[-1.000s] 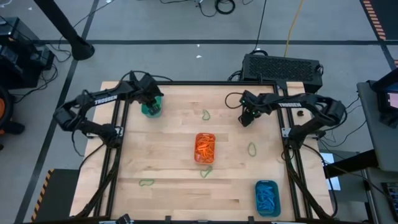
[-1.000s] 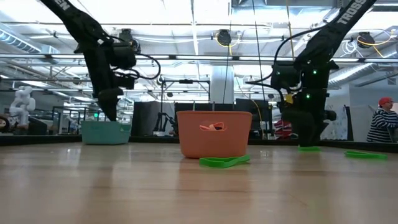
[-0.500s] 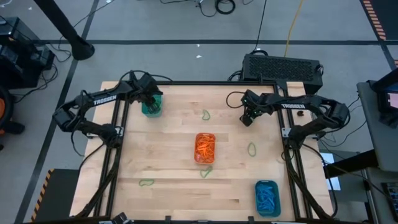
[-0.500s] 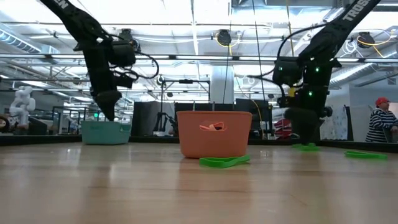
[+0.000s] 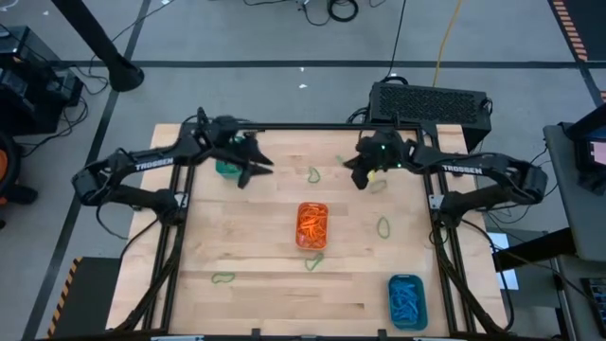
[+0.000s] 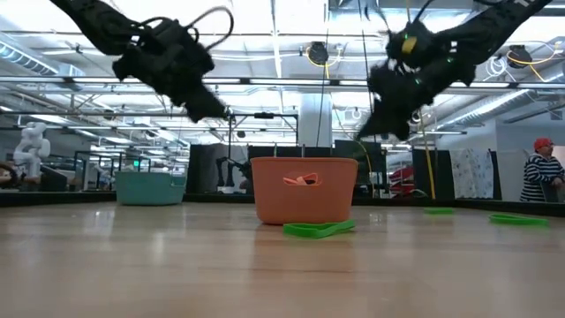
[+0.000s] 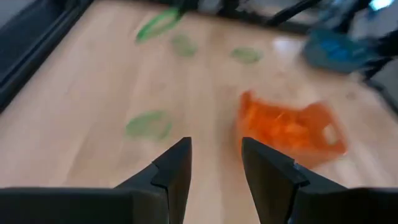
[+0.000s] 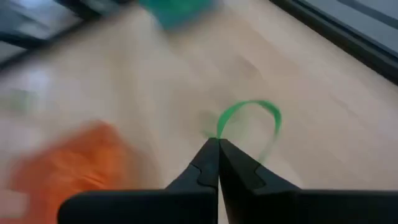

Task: Sort rubber bands into baskets
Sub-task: Put the green rubber band into the green bin

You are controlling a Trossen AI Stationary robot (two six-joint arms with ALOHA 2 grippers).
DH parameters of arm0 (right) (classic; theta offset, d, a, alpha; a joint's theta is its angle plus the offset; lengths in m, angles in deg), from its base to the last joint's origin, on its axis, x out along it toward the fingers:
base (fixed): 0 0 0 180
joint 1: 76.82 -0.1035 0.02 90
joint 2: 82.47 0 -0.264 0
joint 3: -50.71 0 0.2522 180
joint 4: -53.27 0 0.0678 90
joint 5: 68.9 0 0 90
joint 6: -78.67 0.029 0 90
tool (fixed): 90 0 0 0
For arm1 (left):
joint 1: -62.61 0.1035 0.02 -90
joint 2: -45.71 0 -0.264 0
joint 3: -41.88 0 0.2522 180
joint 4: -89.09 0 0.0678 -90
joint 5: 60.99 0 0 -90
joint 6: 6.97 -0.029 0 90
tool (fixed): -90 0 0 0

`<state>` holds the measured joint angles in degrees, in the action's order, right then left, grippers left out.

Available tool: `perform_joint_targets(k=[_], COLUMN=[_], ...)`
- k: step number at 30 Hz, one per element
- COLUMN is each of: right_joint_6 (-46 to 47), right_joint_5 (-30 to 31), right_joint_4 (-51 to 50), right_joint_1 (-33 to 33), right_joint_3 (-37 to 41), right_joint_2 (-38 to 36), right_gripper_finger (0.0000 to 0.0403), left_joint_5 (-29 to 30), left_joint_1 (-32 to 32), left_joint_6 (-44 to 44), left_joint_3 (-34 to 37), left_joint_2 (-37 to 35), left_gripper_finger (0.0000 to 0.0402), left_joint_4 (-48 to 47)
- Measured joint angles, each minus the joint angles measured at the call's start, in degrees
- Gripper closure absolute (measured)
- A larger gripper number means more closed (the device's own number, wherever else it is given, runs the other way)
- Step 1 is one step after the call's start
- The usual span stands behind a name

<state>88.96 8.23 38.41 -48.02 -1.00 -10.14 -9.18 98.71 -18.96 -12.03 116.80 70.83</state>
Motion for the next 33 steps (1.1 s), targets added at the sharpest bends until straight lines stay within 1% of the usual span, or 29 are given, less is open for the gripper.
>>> perform_joint_targets(k=[2, 4, 8, 10, 15, 19, 26, 33], right_joint_6=[1.61, 2.96, 4.25, 5.15, 7.04, 7.52, 7.67, 7.0], right_joint_5=[-3.77, -6.08, -7.07, -7.04, -7.02, -7.0, -6.81, -6.75], right_joint_4=[5.81, 9.99, 15.57, 17.86, 22.9, 22.84, 23.41, 23.13], right_joint_1=[-2.28, -4.6, -9.31, -11.43, -15.59, -18.11, -21.44, -22.57], right_joint_3=[-0.02, 0.0, 0.0, 0.0, 0.0, -0.35, -3.25, -4.33], right_joint_2=[1.01, 2.08, 3.93, 5.12, 7.56, 8.52, 9.69, 10.0], right_gripper_finger=[0.0403, 0.0403, 0.0403, 0.0403, 0.0403, 0.0402, 0.0402, 0.0402], left_joint_5=[-0.71, -0.66, -0.42, 1.25, 8.02, 11.58, 11.89, 11.89], left_joint_1=[-3.28, -6.57, -12.53, -15.33, -20.8, -22.89, -24.78, -25.81], left_joint_6=[1.66, 2.17, 0.74, -0.71, -4.23, -6.54, -6.93, -6.53], left_joint_3=[2.06, 3.41, 3.94, 3.92, 3.92, 3.28, 0.16, -1.63], left_joint_2=[0.73, 1.98, 5.19, 7.32, 12.9, 16.51, 21.76, 23.2], left_gripper_finger=[0.0253, 0.0253, 0.0253, 0.0253, 0.0253, 0.0253, 0.0253, 0.0253], left_joint_4=[8.07, 16.38, 26.36, 30.84, 39.95, 43.18, 42.95, 43.14])
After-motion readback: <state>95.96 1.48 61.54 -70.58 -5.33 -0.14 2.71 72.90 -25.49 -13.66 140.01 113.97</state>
